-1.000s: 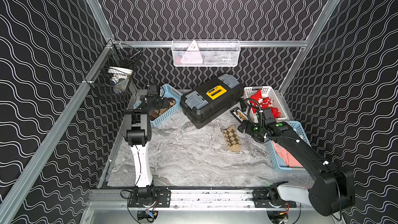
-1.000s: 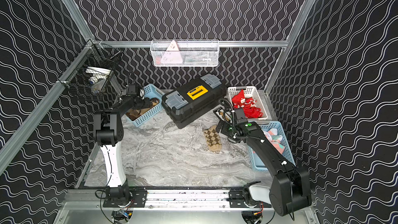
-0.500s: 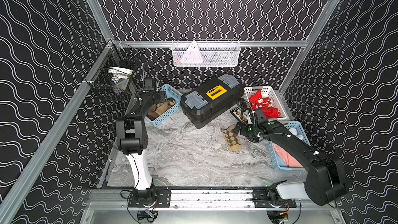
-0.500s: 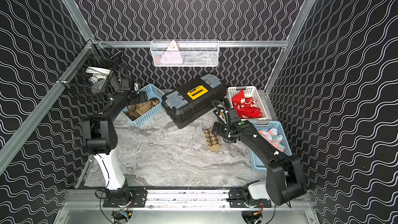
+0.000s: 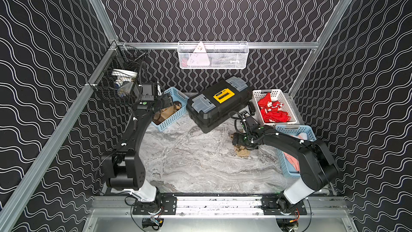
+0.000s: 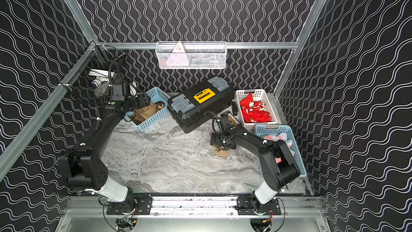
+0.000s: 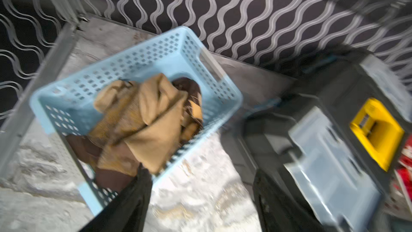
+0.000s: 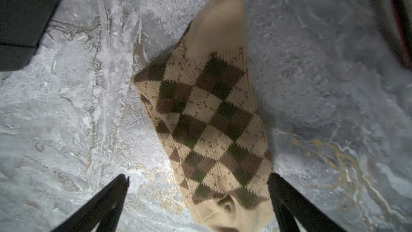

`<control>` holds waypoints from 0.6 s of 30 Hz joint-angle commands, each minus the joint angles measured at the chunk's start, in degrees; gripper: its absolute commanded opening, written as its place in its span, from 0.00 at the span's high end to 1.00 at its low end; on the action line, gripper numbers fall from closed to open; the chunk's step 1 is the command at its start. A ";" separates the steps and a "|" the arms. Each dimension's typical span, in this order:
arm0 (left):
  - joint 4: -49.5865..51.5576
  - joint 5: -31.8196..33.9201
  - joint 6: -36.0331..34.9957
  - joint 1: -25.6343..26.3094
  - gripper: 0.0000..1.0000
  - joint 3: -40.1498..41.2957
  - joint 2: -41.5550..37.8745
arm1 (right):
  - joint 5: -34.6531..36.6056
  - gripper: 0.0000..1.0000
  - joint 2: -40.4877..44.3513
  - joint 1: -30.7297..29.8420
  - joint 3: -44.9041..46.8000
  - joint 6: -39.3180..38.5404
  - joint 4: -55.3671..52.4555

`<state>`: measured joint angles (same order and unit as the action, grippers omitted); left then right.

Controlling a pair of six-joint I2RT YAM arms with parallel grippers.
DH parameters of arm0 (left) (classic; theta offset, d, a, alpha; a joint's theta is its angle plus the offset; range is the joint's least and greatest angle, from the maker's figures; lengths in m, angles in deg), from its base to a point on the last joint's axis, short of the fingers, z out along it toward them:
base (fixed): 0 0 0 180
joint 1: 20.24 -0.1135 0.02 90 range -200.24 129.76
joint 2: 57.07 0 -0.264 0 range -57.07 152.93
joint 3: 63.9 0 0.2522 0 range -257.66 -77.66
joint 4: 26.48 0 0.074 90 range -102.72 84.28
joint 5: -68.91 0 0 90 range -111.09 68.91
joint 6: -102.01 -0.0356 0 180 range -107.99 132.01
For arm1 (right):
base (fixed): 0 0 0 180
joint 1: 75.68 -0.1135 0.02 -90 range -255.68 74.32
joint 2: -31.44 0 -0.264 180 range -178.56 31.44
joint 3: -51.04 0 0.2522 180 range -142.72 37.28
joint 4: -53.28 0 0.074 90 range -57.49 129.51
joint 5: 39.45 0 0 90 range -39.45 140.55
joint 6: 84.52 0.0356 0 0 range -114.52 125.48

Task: Sort the socks into the basket by color
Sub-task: Pick up the sock at the center of the board.

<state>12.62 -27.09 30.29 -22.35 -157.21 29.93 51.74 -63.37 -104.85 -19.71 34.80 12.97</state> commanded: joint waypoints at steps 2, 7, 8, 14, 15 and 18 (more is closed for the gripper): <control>0.96 0.32 1.60 4.79 0.24 4.88 -5.91 | 5.82 0.00 -2.81 -1.60 -1.03 -1.02 1.28; 1.02 0.98 2.51 10.61 0.24 10.41 -12.69 | 8.23 0.00 -5.62 -2.83 -0.37 -0.13 0.40; 0.72 1.21 2.81 11.95 0.24 11.53 -13.93 | 8.21 0.01 -5.95 -2.91 0.05 0.10 0.57; 0.70 3.02 4.98 20.72 0.24 18.24 -18.61 | 7.96 0.16 -7.49 -3.61 1.42 0.73 1.13; 0.28 3.50 5.63 22.20 0.24 19.55 -19.30 | 7.91 0.20 -7.59 -3.84 1.60 0.77 1.30; -1.26 4.63 8.12 26.45 0.24 24.21 -21.36 | 7.63 0.31 -7.76 -4.18 2.52 1.17 1.82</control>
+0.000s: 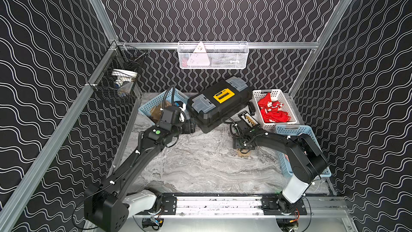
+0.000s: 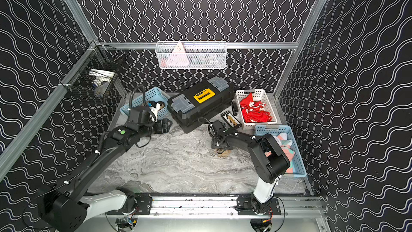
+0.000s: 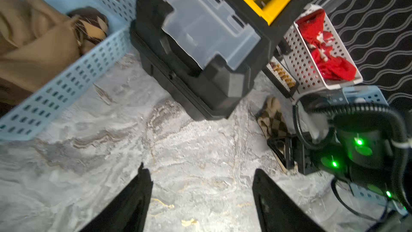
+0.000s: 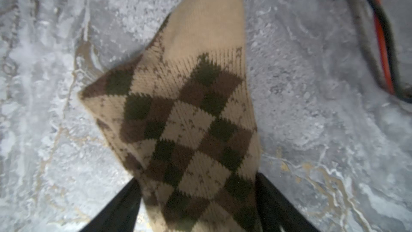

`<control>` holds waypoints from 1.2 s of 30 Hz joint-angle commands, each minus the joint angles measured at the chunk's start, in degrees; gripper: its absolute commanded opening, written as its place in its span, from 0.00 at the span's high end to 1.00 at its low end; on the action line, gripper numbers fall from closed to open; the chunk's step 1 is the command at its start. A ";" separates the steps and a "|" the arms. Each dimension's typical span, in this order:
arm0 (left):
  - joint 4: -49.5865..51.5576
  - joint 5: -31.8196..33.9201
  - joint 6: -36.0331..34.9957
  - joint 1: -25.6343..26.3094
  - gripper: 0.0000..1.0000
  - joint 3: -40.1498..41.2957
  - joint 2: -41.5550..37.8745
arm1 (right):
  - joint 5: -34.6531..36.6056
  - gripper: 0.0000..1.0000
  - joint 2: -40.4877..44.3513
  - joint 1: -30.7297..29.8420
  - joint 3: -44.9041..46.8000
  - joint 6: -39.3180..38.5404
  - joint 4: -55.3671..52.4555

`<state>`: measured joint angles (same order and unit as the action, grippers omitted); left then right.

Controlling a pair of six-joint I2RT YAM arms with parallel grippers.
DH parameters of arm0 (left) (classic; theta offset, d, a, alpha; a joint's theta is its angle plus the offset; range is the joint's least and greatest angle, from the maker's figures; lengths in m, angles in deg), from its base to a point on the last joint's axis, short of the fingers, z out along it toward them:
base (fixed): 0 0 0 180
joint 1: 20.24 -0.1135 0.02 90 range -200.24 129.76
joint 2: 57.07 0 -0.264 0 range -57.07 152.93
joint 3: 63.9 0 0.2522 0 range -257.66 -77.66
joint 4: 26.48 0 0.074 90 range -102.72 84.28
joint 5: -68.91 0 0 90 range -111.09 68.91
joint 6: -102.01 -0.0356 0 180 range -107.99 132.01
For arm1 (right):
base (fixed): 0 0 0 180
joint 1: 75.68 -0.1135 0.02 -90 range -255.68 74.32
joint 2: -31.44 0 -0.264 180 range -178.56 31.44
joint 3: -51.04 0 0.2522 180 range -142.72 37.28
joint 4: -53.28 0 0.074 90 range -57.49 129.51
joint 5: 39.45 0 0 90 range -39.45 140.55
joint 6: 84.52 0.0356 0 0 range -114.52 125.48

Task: Sort the socks into the basket by color
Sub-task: Pick up the sock at the center of the board.

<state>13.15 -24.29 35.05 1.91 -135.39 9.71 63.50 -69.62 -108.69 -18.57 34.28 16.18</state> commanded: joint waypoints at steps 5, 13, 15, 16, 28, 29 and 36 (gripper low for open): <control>-3.31 5.48 7.07 10.47 0.24 7.35 -2.25 | -4.54 0.61 -1.21 -0.91 1.86 2.14 -1.03; -6.23 7.97 9.23 17.91 0.23 9.86 -0.95 | -5.23 1.00 4.31 -1.43 3.21 2.66 -1.73; -6.35 7.91 9.25 18.61 0.23 9.23 -0.07 | -5.46 1.00 7.34 -1.78 3.21 2.24 -2.43; -6.75 7.59 9.23 18.87 0.22 9.09 0.19 | -5.56 1.00 9.14 -1.88 3.13 2.14 -2.97; -16.06 -2.68 11.83 19.28 0.18 8.08 3.35 | -15.21 1.00 30.15 -3.21 3.11 -0.80 -4.80; -17.52 -3.91 12.30 19.32 0.17 8.21 3.52 | -16.01 1.00 31.31 -3.55 3.12 -1.06 -4.47; -27.09 -9.81 16.46 19.25 0.16 8.92 4.02 | -17.88 1.00 33.67 -7.97 1.48 -2.21 -3.37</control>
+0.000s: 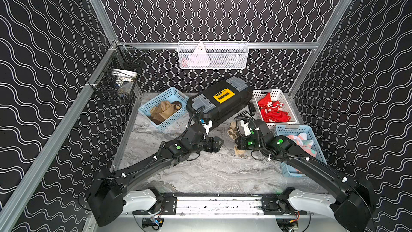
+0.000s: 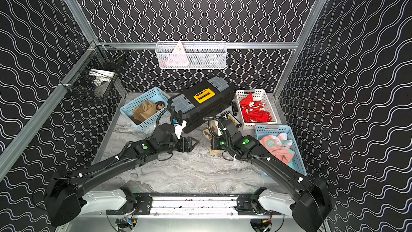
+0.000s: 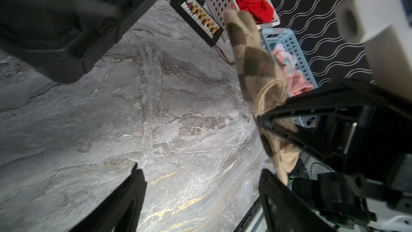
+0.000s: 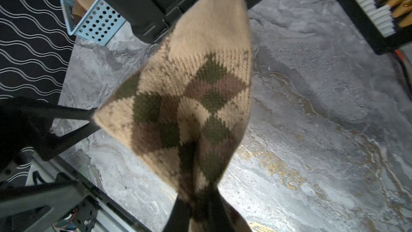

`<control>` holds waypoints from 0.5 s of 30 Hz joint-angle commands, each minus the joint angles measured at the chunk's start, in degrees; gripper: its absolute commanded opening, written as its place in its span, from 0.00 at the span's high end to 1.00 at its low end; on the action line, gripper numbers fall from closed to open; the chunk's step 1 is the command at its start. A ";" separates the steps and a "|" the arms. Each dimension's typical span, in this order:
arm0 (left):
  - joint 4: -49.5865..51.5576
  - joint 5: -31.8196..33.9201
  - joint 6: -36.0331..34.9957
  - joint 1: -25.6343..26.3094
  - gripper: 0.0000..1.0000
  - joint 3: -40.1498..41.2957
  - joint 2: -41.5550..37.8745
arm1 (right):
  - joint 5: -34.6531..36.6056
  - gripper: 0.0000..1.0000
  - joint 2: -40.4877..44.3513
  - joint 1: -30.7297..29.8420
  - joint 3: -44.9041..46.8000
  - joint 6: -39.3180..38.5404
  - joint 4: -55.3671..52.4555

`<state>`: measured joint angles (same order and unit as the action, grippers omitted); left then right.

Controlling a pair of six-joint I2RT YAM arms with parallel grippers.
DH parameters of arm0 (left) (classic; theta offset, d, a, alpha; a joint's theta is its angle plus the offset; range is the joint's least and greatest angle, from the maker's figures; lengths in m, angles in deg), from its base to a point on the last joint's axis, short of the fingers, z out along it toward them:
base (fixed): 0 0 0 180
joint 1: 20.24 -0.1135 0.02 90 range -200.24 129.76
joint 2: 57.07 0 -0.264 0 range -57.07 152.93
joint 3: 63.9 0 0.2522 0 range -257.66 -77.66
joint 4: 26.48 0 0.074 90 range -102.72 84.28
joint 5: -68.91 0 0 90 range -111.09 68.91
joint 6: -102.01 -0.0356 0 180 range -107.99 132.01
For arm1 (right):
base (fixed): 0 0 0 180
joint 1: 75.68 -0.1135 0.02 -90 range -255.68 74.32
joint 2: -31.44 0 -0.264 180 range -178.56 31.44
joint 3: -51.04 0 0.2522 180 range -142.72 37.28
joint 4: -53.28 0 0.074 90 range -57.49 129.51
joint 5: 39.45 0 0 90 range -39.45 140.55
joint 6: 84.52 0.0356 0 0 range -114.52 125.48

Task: Sort the socks into the basket by color
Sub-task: Pick up the sock at the center of the board.

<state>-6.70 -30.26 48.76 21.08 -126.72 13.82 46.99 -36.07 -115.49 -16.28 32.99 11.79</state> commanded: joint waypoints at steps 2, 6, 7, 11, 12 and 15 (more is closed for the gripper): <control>-10.50 -5.13 4.00 0.08 0.16 0.98 -0.69 | -0.83 1.00 0.01 -2.47 -1.06 -0.97 1.33; -15.23 -7.63 6.10 0.05 0.17 1.82 0.05 | -0.97 1.00 -0.20 -3.94 -1.86 -0.84 1.71; -15.91 -8.53 6.71 0.14 0.17 1.70 0.84 | -0.93 1.00 -0.19 -4.33 -2.20 -0.89 1.77; -20.49 -10.23 9.00 0.14 0.24 2.41 2.99 | -1.09 1.00 -0.19 -5.57 -2.77 -1.18 2.06; -21.14 -10.63 9.20 0.07 0.29 2.29 3.49 | -1.13 1.00 -0.17 -5.88 -2.78 -1.31 2.14; -21.58 -10.87 9.39 0.12 0.46 1.36 4.56 | -1.71 1.00 -0.43 -6.57 -2.65 -1.49 2.24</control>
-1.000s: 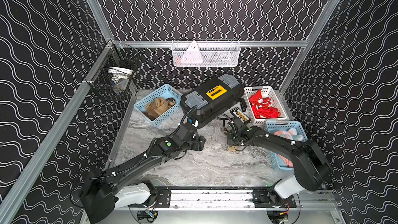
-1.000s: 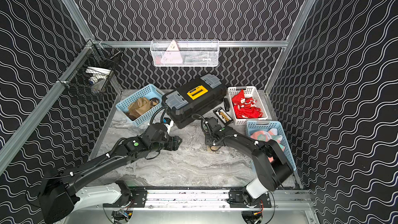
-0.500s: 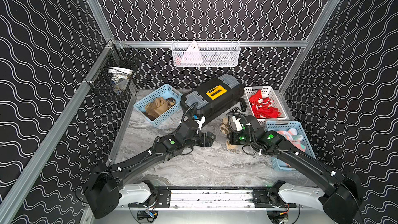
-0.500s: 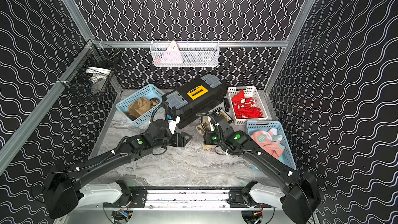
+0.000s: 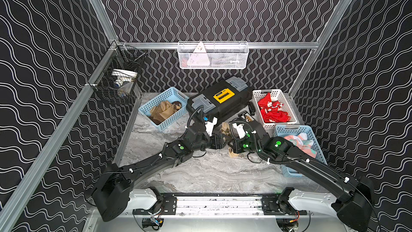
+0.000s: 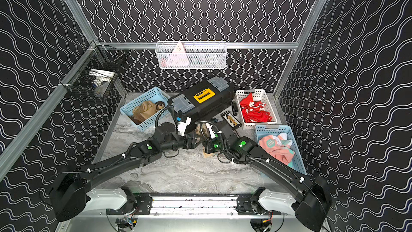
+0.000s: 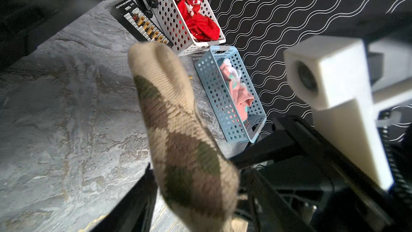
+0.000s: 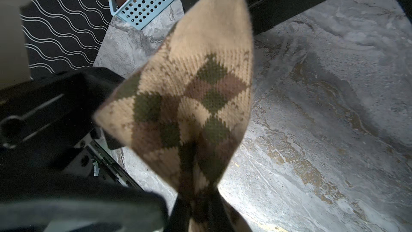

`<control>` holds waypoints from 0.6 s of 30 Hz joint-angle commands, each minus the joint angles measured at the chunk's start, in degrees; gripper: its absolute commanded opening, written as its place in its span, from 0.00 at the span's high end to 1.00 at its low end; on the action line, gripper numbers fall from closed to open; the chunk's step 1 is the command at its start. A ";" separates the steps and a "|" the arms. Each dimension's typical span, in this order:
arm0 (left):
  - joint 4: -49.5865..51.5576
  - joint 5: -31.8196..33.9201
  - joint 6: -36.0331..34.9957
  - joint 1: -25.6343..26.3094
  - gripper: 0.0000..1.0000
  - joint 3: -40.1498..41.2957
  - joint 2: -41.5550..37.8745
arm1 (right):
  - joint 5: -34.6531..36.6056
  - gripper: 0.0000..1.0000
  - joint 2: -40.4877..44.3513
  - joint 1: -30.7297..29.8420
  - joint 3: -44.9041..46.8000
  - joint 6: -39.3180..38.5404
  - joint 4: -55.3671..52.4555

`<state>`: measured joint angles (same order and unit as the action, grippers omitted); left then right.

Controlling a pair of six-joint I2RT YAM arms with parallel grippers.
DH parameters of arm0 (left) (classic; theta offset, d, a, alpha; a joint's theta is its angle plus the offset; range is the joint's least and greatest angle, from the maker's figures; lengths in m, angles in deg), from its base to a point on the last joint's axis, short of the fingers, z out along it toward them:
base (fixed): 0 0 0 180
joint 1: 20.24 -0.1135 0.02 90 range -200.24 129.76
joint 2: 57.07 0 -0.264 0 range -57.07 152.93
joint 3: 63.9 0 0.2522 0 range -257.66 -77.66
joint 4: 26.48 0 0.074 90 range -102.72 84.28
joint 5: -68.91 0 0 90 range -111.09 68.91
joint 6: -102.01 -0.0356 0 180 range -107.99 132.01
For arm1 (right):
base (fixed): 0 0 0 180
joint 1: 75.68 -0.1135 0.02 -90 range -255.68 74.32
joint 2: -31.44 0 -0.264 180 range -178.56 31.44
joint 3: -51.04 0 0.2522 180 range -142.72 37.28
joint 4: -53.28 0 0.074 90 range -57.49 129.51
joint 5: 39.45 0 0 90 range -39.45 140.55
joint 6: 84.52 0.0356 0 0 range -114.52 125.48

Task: Sort the socks into the basket by color
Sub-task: Pick up the sock at the center of the board.

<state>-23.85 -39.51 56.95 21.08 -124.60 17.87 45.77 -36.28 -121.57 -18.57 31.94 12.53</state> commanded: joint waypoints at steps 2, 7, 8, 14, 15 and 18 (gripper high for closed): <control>-4.21 -1.25 0.77 0.12 0.67 -1.35 0.51 | -0.35 1.00 -0.43 -0.91 -0.14 -0.28 1.58; -0.82 0.57 -0.97 0.06 1.00 -2.54 -0.49 | -0.15 1.00 -0.10 -1.18 0.07 0.00 1.71; -0.21 0.72 -1.33 0.08 1.00 -2.71 -0.57 | -0.04 1.00 -0.05 -1.15 -0.04 -0.02 1.66; 5.04 3.43 -3.63 0.00 1.00 -3.55 -2.29 | 1.00 0.63 -0.32 -1.14 -1.40 0.17 0.32; 6.93 3.72 -4.52 -0.01 1.00 -4.23 -2.36 | 1.22 0.48 -0.29 -1.14 -1.53 0.17 0.07; 13.35 5.49 -7.34 -0.26 1.00 -6.86 -2.96 | 2.84 0.14 0.21 -1.13 -1.82 0.26 -0.96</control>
<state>-15.96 -36.62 53.46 21.01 -129.56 15.59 46.64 -36.53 -122.62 -19.80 31.87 13.25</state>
